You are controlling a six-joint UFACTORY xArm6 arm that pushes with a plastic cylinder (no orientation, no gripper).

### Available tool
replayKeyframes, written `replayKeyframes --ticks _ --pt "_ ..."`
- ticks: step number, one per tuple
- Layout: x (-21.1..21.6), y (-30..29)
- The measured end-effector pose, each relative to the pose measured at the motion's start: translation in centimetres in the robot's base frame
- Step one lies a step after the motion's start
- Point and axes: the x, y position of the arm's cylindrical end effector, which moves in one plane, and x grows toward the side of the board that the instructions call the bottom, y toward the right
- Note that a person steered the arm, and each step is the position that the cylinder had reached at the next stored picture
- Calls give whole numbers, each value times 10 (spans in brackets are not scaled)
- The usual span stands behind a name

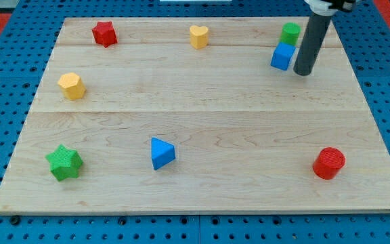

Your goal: Push the blue triangle towards the blue cube

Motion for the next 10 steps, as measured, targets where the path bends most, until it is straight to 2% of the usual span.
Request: replayKeyframes --ticks 1,2,3,4,5,6,7,8,9,10 --pt "68 -29" --pt "98 -132" --pt "162 -209" --pt "170 -258" --pt "230 -211" --pt "211 -280" --pt "167 -305" --pt "120 -319" --pt "93 -291" --pt "53 -324"
